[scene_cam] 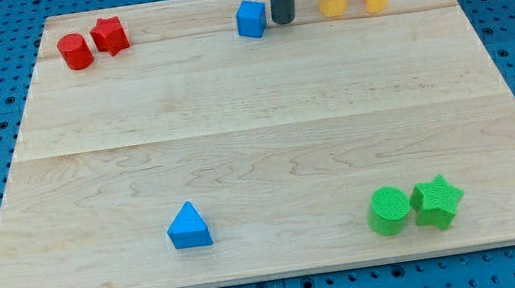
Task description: Move triangle closer to blue cube
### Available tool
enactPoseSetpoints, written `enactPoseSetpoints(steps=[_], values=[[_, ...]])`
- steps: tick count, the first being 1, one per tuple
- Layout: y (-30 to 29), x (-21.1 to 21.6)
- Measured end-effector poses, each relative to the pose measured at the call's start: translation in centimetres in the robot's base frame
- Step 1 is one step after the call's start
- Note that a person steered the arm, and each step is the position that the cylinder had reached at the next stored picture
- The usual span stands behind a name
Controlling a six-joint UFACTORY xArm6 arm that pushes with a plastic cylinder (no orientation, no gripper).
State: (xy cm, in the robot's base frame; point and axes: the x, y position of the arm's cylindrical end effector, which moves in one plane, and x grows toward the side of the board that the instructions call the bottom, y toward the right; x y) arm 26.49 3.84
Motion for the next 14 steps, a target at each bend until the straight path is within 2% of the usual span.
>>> enactPoseSetpoints(steps=[1,2,3,4,6,8,9,10,12,14], values=[[-3.6,0.0],[-0.1,2.9],[4.6,12.2],[5.5,20.2],[4.1,25.9],[4.1,26.4],[3.7,28.3],[0.4,32.0],[-13.0,32.8],[-13.3,24.1]])
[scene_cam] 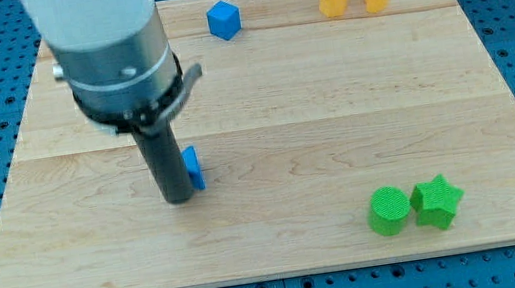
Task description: Move triangle closer to blue cube
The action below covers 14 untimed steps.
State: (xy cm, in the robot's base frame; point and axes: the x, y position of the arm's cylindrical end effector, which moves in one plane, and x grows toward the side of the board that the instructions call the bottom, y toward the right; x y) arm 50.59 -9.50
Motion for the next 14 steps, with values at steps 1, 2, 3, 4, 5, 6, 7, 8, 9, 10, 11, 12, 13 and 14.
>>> enactPoseSetpoints(steps=[1,2,3,4,5,6,7,8,9,10,11,12,13,14], values=[[0.6,-3.0],[1.8,-6.4],[4.3,-6.6],[4.6,-7.1],[5.0,-9.0],[6.7,-10.2],[7.6,-12.8],[7.4,-16.7],[7.6,-19.4],[7.7,-22.0],[7.7,-22.0],[7.7,-22.0],[7.7,-22.2],[7.7,-22.3]])
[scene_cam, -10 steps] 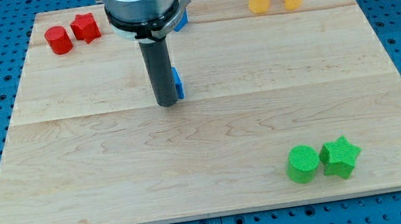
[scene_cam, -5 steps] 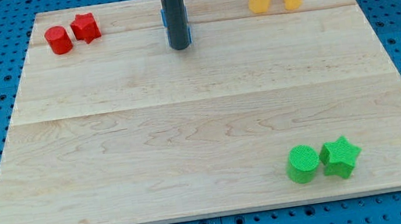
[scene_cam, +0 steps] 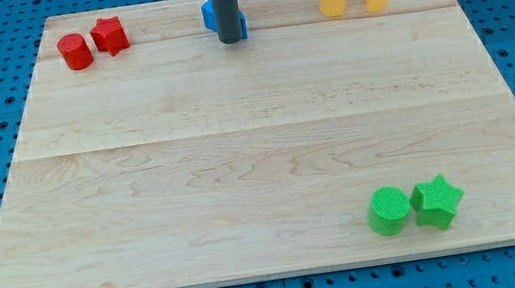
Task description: Move triangle closer to blue cube
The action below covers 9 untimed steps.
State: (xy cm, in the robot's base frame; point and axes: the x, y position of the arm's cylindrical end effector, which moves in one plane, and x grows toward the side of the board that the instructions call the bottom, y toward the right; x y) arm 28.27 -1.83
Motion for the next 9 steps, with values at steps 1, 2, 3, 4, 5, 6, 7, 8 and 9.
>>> enactPoseSetpoints(steps=[1,2,3,4,5,6,7,8,9], values=[[0.9,1.4],[1.0,1.5],[2.8,1.5],[4.2,1.5],[7.9,9.2],[14.0,13.2],[12.4,13.1],[-1.3,9.5],[-5.2,7.1]])
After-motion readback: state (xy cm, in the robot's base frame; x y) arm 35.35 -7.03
